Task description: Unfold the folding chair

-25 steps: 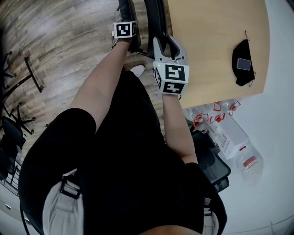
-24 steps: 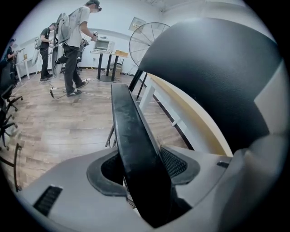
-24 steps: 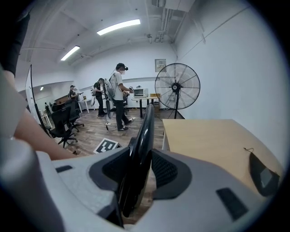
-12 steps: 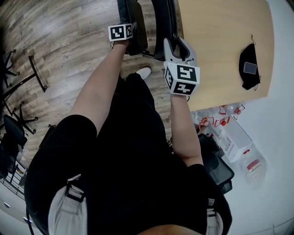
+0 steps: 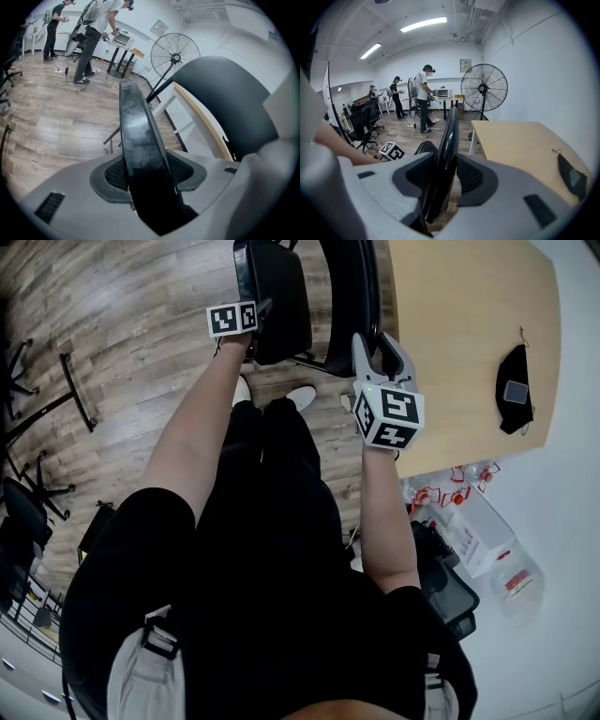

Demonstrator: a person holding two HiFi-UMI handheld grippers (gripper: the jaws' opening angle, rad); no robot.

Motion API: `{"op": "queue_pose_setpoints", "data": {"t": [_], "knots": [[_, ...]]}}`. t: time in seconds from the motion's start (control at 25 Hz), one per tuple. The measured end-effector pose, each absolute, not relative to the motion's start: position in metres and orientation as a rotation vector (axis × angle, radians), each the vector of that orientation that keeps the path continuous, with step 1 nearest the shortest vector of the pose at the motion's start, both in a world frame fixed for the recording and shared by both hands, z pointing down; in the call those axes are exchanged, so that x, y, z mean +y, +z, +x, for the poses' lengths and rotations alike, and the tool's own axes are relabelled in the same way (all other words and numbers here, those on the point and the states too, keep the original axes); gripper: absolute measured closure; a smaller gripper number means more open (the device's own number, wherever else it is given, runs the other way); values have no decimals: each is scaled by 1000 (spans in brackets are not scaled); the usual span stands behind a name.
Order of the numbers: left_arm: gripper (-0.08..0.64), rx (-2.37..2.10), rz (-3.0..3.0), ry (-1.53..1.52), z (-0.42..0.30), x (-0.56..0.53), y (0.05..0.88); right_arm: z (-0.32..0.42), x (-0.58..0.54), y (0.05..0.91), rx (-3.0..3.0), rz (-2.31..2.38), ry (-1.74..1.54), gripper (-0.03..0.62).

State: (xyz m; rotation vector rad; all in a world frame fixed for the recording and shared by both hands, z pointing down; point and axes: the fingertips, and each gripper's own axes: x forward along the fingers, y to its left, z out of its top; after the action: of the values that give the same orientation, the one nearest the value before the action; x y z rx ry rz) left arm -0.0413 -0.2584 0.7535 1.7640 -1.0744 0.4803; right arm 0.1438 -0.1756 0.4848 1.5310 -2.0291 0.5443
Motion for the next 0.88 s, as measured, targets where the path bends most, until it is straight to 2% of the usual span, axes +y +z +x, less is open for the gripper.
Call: {"op": "queue_pose_setpoints", "data": {"t": [0.32,0.88], "knots": [[328,-1028,1731,437,-97,-250,783,130,-176,500,-1990,1535,544,445],[324,-886,1726,300,-154,-242,835,152,-183,535,-1950,1553,621,445]]}}
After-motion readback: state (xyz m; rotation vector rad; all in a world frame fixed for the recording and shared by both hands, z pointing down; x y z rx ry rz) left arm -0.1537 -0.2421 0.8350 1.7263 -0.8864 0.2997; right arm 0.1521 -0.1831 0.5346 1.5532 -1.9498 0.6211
